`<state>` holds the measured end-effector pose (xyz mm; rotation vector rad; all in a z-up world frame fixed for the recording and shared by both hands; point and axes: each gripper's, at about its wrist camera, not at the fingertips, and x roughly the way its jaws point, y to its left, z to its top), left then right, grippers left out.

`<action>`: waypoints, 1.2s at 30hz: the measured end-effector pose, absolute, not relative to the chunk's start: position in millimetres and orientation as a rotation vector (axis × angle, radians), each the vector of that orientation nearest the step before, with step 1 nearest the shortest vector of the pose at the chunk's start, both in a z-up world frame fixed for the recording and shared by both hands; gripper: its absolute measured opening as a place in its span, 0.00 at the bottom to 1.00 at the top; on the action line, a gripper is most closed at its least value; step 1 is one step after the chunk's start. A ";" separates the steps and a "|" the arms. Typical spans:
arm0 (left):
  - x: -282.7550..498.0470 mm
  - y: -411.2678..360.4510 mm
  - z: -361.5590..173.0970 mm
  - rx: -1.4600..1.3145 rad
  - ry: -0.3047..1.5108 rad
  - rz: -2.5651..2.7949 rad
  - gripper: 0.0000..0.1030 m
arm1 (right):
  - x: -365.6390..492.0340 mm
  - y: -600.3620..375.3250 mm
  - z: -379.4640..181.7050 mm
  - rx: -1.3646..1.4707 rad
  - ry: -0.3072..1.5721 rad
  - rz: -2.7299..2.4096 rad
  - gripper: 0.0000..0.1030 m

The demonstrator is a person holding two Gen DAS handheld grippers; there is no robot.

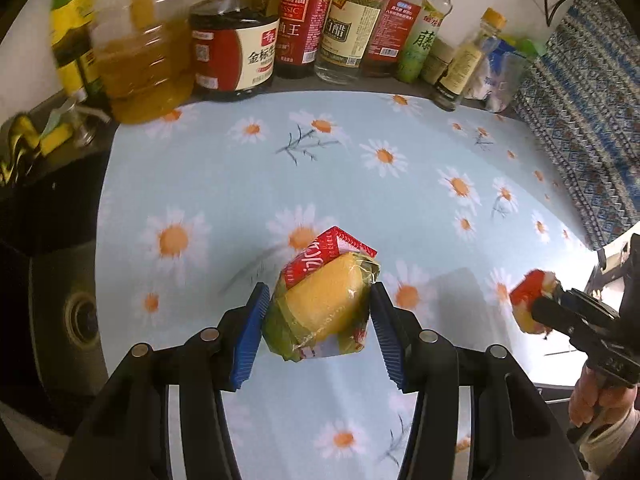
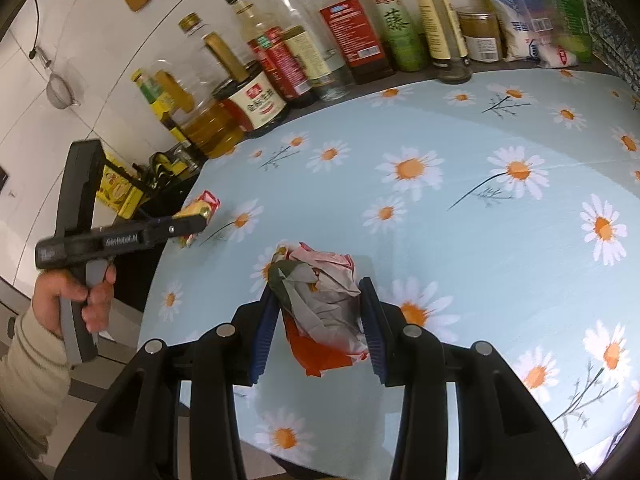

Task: Collect trash
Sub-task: 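Carry the held packet and wrapper down over the black trash bin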

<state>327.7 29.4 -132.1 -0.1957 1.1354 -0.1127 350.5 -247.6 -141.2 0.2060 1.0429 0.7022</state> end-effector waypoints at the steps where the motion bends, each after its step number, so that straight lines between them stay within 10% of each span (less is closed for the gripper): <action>1: 321.4 28.9 -131.8 -0.202 1.132 -0.113 0.48 | 345.7 -244.6 -138.8 0.200 1.038 0.709 0.40; 36: 74.4 17.4 -162.3 -0.365 1.144 -0.215 0.48 | 142.9 -175.0 -154.7 0.091 1.109 0.776 0.40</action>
